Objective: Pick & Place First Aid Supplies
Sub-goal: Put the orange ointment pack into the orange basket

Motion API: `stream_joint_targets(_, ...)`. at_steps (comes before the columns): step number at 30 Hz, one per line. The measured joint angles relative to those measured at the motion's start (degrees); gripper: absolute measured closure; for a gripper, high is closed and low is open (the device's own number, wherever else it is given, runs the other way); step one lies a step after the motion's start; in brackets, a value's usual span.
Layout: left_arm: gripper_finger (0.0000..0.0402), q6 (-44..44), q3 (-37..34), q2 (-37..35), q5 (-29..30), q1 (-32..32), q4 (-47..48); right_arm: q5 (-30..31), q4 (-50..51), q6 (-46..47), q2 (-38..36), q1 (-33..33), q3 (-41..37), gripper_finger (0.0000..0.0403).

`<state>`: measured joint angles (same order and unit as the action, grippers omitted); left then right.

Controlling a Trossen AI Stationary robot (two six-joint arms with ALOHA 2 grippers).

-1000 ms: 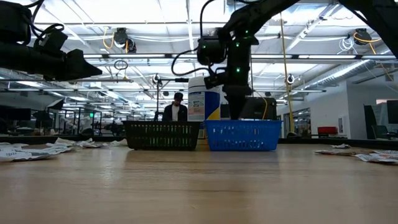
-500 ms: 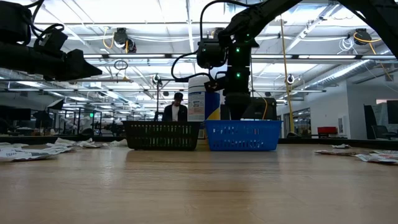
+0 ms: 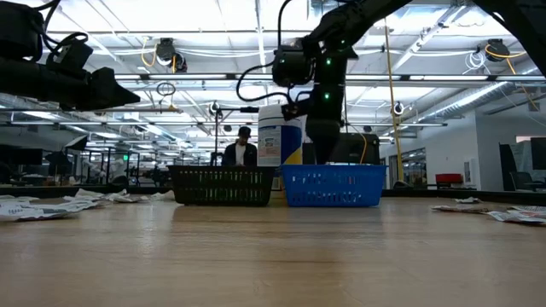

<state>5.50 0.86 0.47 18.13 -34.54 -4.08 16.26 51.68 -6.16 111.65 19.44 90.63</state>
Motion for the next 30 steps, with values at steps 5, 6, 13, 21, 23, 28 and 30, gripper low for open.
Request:
stream_joint_targets(5,0.0094,0.0,0.0,0.0,0.0,0.0,0.0,0.0,1.8,10.8,-3.1,1.1,-0.1,0.0205)
stream_joint_targets(6,0.0094,0.0,0.0,0.0,0.0,0.0,0.0,0.0,2.1,13.5,-3.8,1.3,-0.4,0.0206)
stream_joint_targets(13,0.0094,0.0,0.0,0.0,0.0,0.0,0.0,0.0,2.2,34.0,-8.4,3.2,-3.8,0.02)
stream_joint_targets(21,0.0094,0.0,0.0,0.0,0.0,0.0,0.0,0.0,1.6,60.3,-13.3,4.2,-9.3,0.0198)
stream_joint_targets(23,0.0094,0.0,0.0,0.0,0.0,0.0,0.0,0.0,0.2,62.4,-14.6,4.2,-11.8,0.0198)
stream_joint_targets(28,0.0094,0.0,0.0,0.0,0.0,0.0,0.0,-0.1,-0.4,65.4,-20.3,5.2,-20.1,0.0193)
stream_joint_targets(30,0.0094,0.0,0.0,0.0,0.0,0.0,0.0,-0.1,0.5,67.4,-22.8,5.8,-24.1,0.0193)
